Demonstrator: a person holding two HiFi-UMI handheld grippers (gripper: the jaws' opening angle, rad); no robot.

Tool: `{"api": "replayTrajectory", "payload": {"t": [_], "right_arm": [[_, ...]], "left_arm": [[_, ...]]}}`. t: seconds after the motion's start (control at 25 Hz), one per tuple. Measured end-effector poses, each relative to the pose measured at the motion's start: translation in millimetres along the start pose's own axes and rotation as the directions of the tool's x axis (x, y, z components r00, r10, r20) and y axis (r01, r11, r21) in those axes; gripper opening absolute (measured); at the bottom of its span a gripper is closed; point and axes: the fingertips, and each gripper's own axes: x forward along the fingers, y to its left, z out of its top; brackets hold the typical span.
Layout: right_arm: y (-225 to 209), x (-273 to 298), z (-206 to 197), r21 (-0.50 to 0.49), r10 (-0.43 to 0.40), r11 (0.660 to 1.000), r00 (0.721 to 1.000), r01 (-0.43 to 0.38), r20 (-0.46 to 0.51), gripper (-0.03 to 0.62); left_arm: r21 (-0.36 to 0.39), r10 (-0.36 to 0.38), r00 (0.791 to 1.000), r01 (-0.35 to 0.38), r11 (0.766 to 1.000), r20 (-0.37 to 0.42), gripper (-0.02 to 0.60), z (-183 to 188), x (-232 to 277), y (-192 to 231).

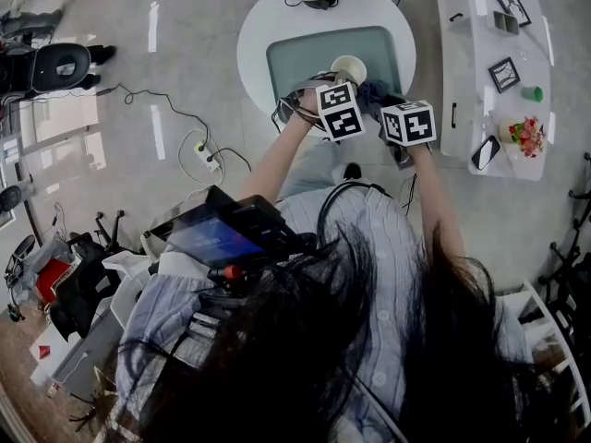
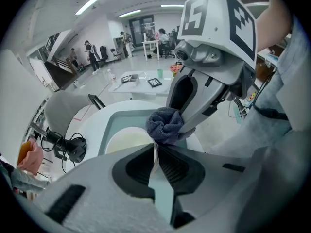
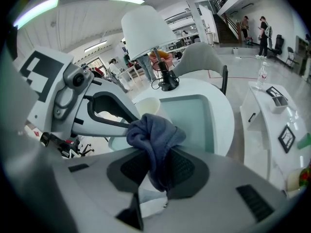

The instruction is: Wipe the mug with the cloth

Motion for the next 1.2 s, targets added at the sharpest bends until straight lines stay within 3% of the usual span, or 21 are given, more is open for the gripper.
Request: {"api": "replayTrajectory", "payload": {"t": [0.2,0.52,0.64,0.84,0.92,0.96,1.04,1.2], "right_arm": [[2,-2,-3,-0.003,0.005,1.0,1.0,-0.005,-0.001,0.098],[-1,-1,9,-0.01,0.004,1.0,1.0,-0.004,0.008,0.098],[-1,-1,13,-0.018,0.004,1.0,1.0,-0.004,0.009,0.098],[1,1,15,-0.024,0.002,1.0,1.0,-0.002,0.001,0.098],[1,0,15,-0.022,0.0,1.0,1.0,-0.001,0.0,0.098],[2,0,14,-0.02,0.0,1.0,1.0,0.0,0.0,0.098],[2,0,14,-0.015,-0.002,1.0,1.0,0.002,0.003,0.098],[1,-1,14,-0.005,-0.004,1.0,1.0,0.004,0.008,0.098]], "left_arm": [[0.127,-0.066,0.997,0.069,0.989,-0.03,0.041,-9,-5,-9],[0.312,-0.134,0.986,0.157,0.937,-0.095,0.041,-27,-10,-15],[0.388,-0.167,0.98,0.197,0.9,-0.11,0.041,-32,-11,-18],[0.523,-0.23,0.962,0.272,0.808,-0.146,0.04,-42,-15,-24],[0.542,-0.235,0.959,0.285,0.791,-0.16,0.041,-43,-16,-25],[0.541,-0.232,0.959,0.284,0.792,-0.164,0.041,-43,-16,-25],[0.508,-0.215,0.962,0.27,0.818,-0.166,0.041,-41,-15,-24],[0.346,-0.213,0.972,0.234,0.909,-0.098,0.043,-28,-18,-24]]}}
